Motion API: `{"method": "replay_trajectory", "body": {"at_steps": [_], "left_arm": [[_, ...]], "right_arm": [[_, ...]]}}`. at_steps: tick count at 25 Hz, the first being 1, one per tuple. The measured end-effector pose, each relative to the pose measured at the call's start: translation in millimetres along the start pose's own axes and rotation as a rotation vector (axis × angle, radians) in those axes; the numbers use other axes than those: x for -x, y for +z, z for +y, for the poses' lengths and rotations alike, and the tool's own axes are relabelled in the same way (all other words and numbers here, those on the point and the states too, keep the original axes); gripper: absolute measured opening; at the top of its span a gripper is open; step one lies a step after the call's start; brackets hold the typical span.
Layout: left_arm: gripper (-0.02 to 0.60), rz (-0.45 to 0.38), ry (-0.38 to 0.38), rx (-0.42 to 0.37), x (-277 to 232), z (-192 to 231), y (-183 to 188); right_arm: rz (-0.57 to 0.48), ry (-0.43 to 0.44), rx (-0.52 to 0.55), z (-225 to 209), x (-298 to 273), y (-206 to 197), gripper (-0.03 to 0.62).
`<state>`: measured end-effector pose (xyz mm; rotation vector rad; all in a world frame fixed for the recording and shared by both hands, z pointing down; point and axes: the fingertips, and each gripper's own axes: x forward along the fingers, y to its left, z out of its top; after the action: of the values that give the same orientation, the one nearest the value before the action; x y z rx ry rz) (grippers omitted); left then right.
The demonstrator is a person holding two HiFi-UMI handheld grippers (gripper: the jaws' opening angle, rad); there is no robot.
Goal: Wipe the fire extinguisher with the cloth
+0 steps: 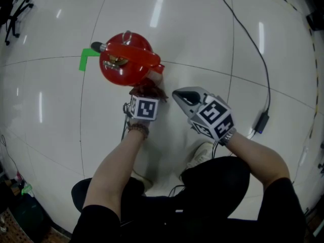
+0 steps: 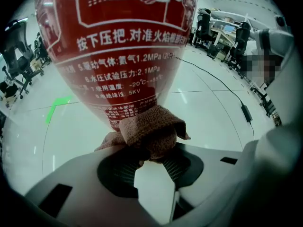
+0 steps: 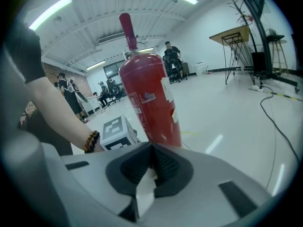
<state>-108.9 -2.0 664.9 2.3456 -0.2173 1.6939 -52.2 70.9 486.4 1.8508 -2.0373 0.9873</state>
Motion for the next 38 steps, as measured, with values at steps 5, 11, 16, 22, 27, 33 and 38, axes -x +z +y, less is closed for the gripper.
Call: {"method": "replay_trajectory", "body": {"at_steps": [5, 11, 16, 22, 27, 33, 38], "left_arm": [[0.137, -0.035, 0.007, -0.026, 2.3, 0.3, 8.3], [0.137, -0.044, 0.005, -0.032, 13.0, -3.1, 4.8], [0.137, -0.043, 0.003, -0.022, 24.8, -0.2, 0.9], [0.137, -0.077, -0.012, -0.053, 48.5, 3.1, 5.3], [0.137, -0.066, -0.009, -0.063, 84.4, 8.0, -4.3], [0.137, -0.057, 0.015, -0.091, 156.6, 9.3, -0.5], [0.137, -0.047, 0.021, -0.099, 232.7, 1.7, 11.2]], "right_arm": [[-0.004, -0.009, 0.003, 0.2, 4.9, 1.4, 0.002], [-0.007, -0.019, 0.013, 2.3, 8.3, 4.8, 0.002], [-0.007, -0.031, 0.022, 4.7, 9.1, 9.1, 0.002], [0.001, -0.081, 0.057, -1.4, 21.0, 23.2, 0.002], [0.019, -0.100, 0.120, 4.2, 48.1, 50.1, 0.002], [0.069, -0.115, 0.157, 30.5, 90.6, 91.3, 0.002], [0.074, -0.138, 0.145, 57.0, 137.0, 127.1, 0.008]]}}
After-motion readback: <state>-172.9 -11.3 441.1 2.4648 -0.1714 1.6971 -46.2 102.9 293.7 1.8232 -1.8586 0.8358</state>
